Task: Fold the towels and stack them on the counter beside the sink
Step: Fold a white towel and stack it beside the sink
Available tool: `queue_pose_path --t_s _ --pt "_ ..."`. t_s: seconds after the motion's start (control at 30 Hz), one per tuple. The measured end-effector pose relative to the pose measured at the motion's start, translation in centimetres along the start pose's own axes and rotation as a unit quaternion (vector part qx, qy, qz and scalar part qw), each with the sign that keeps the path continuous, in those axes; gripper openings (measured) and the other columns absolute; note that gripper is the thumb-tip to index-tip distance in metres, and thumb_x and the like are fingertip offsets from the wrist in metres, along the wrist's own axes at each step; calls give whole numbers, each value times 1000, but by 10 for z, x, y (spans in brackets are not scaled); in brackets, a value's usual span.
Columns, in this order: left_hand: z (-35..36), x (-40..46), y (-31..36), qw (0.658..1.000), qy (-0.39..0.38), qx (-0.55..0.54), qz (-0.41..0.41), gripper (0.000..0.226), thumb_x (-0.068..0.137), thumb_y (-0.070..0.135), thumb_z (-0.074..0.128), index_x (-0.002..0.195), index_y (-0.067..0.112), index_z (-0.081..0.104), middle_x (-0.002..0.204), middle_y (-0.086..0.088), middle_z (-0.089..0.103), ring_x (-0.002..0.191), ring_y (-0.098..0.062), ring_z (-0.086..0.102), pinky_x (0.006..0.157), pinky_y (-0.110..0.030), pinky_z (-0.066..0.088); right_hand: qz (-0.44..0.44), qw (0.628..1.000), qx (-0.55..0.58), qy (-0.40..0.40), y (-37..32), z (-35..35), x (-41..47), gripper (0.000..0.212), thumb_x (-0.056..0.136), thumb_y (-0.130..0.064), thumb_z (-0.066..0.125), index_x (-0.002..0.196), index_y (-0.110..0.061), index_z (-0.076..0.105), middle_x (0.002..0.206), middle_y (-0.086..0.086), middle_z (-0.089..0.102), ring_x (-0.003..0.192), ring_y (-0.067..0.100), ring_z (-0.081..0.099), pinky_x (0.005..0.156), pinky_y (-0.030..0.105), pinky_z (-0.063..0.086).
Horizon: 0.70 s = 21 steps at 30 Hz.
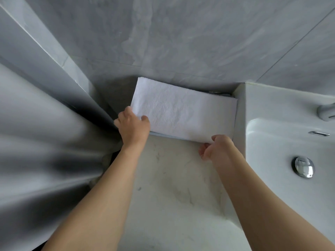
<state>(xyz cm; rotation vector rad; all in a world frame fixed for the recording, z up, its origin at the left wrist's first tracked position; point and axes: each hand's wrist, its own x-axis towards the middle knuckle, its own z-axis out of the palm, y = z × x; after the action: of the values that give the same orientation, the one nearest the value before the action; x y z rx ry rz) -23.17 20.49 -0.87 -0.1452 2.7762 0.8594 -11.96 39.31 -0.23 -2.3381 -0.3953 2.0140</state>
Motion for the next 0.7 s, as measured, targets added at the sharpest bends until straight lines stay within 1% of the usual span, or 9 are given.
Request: queue_pose_path --t_s 0.1,0.17,0.23,0.3,0.4,0.5,0.57,0.63,0.7 --pt "-4 13 2 994 -18 -73 -85 51 90 26 53 138 8 46 139 -17 46 125 -39 34 101 -47 38 -19 999 42 17 -3 0 -7 18 87 -19 61 105 -23 64 99 -6 60 82 16 54 83 25 48" --pt "-7 18 2 991 -31 -82 -104 49 89 25 51 136 11 48 134 -14 50 124 -36 37 96 -45 42 -42 997 63 10 1 0 -7 24 87 -20 61 111 -20 65 108 -7 66 85 16 60 84 26 50" --pt "-9 17 6 991 -27 -99 -85 45 88 20 49 132 10 51 128 -12 56 120 -34 46 95 -46 46 -92 994 63 -5 5 -1 -13 32 89 -22 59 121 -21 62 117 -3 66 96 18 65 89 32 51" --pt "-9 14 13 989 -15 -132 -62 43 88 14 47 130 8 51 123 -10 59 111 -32 56 91 -46 49 -133 989 65 -16 3 -1 -21 35 88 -20 59 124 -20 59 117 0 65 97 22 66 88 39 53" --pt "-3 7 29 994 -5 -105 -4 45 89 10 45 135 10 48 125 -11 58 111 -32 56 87 -39 47 -173 982 79 -11 -2 1 -30 30 86 -22 58 116 -19 60 107 4 68 83 23 68 74 41 58" --pt "6 -2 39 995 -5 -26 96 56 94 9 43 148 24 38 126 -14 52 109 -32 54 81 -36 39 -262 965 18 1 -4 2 -33 20 89 -26 48 102 -16 60 88 6 67 67 24 65 65 36 59" --pt "10 -7 38 988 14 33 152 61 96 7 43 152 28 32 124 -14 51 106 -32 53 78 -35 36 -381 916 -123 27 -3 1 -30 26 90 -25 43 106 -14 60 88 7 66 76 28 67 70 39 57" --pt "13 -11 35 980 33 63 184 61 97 5 43 152 29 34 125 -14 50 106 -32 52 76 -33 33 -502 806 -308 61 -3 0 -27 35 91 -21 42 123 -11 54 109 9 63 100 32 61 81 36 49" --pt "15 -14 32 975 37 67 208 60 95 2 45 150 28 40 125 -13 50 105 -31 52 73 -34 33 -573 707 -411 64 -1 1 -26 36 93 -15 41 128 -10 48 120 13 57 108 34 54 82 32 37"
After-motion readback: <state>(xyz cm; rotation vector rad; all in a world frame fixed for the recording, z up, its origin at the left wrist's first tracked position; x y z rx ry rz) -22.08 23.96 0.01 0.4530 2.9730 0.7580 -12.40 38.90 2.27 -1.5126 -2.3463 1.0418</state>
